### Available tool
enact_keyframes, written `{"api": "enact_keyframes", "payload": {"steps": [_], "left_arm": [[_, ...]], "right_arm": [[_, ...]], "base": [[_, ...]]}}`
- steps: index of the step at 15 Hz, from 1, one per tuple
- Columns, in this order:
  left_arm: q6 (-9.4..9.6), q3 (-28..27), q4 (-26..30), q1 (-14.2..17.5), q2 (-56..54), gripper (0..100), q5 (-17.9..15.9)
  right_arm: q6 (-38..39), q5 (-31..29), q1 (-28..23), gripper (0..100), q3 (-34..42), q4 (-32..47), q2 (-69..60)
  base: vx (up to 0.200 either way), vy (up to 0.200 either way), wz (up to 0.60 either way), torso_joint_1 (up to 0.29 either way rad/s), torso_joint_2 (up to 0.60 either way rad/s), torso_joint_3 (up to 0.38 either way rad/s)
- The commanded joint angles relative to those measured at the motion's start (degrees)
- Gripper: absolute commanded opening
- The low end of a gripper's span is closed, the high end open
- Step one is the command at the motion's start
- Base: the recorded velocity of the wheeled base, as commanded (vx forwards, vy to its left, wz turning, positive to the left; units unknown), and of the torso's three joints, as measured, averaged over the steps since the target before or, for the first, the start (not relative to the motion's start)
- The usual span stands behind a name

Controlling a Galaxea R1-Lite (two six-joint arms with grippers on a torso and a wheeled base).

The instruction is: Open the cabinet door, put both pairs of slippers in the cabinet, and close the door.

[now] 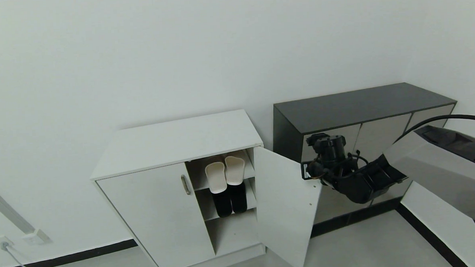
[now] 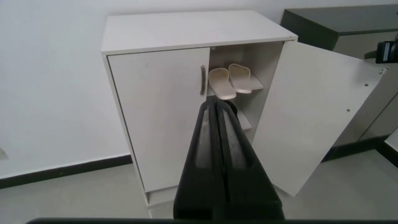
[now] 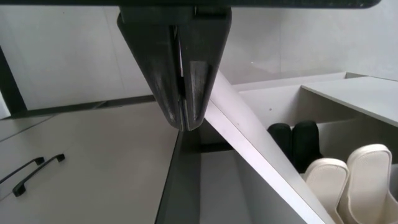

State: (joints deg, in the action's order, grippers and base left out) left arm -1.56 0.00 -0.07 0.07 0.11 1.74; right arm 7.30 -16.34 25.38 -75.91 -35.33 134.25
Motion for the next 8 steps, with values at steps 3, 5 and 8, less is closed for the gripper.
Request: {"api": "enact_keyframes", "payload": {"steps": [3,5,8], "left_arm": [[-0.02,0.0,0.0,0.0,0.0,0,0.0],[-0.02,0.0,0.0,0.0,0.0,0,0.0],[-0.02,0.0,0.0,0.0,0.0,0,0.0]], "right_arm": [[0.0,0.0,0.3,0,0.6,0.1,0.0],[-0.1,0.0,0.6,0,1.3,0.0,0.0],[-0.1,-0.1,1.9,0,2.3,-0.1,-0.7]], "base": [[0.0,0.0,0.0,0.0,0.0,0.0],[0.0,0.0,0.0,0.0,0.0,0.0],[0.0,0.0,0.0,0.0,0.0,0.0]]}}
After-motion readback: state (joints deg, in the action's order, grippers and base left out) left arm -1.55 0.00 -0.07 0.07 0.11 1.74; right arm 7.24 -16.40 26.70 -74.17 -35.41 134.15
